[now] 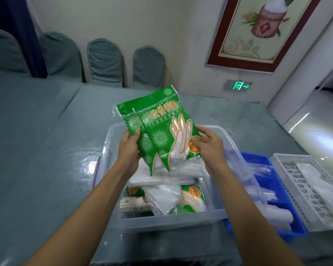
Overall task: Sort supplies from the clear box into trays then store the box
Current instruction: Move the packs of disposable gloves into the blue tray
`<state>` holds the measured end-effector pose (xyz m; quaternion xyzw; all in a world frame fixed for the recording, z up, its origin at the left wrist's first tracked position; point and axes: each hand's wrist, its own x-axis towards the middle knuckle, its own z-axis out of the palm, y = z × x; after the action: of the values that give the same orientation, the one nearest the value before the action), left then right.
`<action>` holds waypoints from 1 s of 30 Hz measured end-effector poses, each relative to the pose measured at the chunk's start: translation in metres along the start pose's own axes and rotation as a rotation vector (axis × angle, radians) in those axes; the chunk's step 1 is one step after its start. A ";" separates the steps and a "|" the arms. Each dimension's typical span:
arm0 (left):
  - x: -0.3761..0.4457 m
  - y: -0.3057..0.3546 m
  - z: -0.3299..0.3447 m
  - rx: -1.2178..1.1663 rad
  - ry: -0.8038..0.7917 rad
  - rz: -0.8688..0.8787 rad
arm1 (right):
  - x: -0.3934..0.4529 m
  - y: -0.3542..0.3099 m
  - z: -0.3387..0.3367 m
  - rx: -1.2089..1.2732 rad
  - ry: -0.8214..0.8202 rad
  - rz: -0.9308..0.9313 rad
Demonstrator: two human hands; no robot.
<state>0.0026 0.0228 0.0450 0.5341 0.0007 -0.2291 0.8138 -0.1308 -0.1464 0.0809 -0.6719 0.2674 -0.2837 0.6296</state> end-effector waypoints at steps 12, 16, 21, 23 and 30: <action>-0.006 -0.006 0.004 0.048 -0.041 0.047 | -0.015 0.009 0.028 -0.176 -0.107 -0.110; -0.012 0.003 0.030 0.118 -0.104 0.121 | -0.009 0.005 0.000 -0.310 -0.081 -0.167; -0.020 0.010 0.101 0.168 -0.212 0.193 | 0.003 -0.006 -0.057 -0.295 0.006 -0.186; -0.027 0.005 0.137 0.180 -0.298 0.194 | 0.007 -0.015 -0.089 -0.253 0.013 -0.183; -0.062 -0.053 0.266 0.256 -0.567 0.134 | 0.016 -0.035 -0.233 -0.098 0.070 -0.069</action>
<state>-0.1371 -0.2024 0.1287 0.5460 -0.2901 -0.3130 0.7210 -0.2867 -0.3177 0.1277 -0.7007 0.2794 -0.3151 0.5760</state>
